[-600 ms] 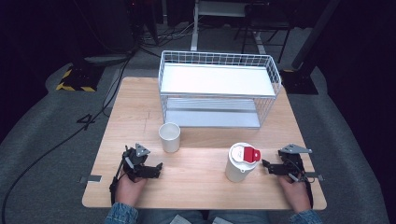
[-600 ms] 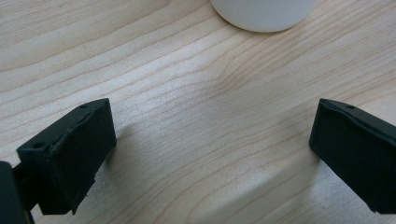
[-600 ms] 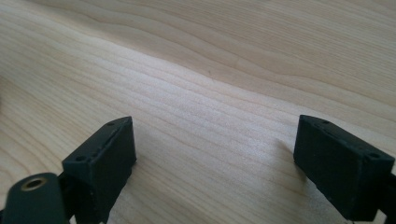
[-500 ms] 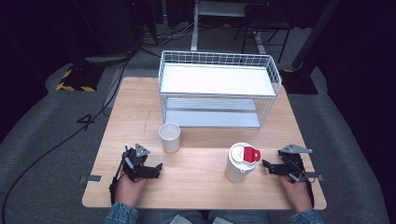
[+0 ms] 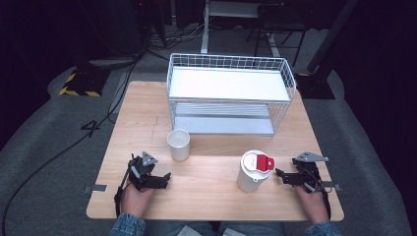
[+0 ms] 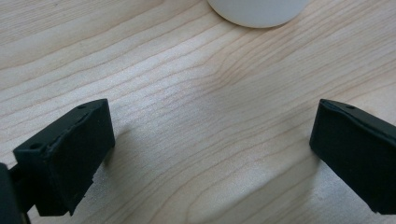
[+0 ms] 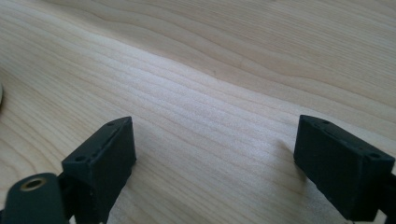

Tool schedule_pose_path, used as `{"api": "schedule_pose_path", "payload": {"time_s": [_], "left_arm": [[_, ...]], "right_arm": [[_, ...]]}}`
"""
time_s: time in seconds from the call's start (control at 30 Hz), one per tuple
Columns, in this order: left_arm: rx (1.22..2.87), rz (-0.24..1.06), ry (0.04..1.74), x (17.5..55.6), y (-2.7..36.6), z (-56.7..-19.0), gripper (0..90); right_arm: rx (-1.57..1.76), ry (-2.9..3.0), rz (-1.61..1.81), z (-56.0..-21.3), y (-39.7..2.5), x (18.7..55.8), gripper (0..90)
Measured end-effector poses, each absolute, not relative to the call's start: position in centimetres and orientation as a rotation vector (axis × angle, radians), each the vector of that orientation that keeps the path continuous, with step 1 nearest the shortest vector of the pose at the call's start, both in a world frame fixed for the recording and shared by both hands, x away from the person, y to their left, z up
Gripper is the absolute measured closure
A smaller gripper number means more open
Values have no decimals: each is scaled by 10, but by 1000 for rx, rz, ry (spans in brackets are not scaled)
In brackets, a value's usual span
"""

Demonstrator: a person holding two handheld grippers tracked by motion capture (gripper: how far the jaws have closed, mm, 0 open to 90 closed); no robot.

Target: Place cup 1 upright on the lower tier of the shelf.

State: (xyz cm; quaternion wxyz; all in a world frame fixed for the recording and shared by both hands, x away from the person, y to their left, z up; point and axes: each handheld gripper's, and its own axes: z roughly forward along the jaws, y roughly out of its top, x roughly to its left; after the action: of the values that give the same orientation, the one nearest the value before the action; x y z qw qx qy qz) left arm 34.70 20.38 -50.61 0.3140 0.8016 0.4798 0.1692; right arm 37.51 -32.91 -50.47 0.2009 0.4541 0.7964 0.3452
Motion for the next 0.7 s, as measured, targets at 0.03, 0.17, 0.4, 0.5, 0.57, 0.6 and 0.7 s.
{"api": "schedule_pose_path", "payload": {"time_s": [0.03,0.17,0.4,0.5,0.57,0.6,0.7], "left_arm": [[2111,447,1267,347,204,-506,2],[2111,448,1269,347,203,-506,2],[2112,445,1288,347,202,-505,0],[2110,439,1293,347,203,-502,1],[2096,438,1296,347,205,-500,2],[2091,438,1296,347,205,-499,2],[2084,466,1271,347,206,-493,1]], "right_arm": [[1268,2226,965,-505,-329,375,129],[1268,2225,965,-505,-329,375,129],[1269,2225,965,-505,-329,375,129],[1269,2225,964,-505,-329,375,129],[1269,2225,965,-505,-329,375,129],[1269,2225,965,-505,-329,375,129],[1269,2225,965,-505,-329,375,129]]}}
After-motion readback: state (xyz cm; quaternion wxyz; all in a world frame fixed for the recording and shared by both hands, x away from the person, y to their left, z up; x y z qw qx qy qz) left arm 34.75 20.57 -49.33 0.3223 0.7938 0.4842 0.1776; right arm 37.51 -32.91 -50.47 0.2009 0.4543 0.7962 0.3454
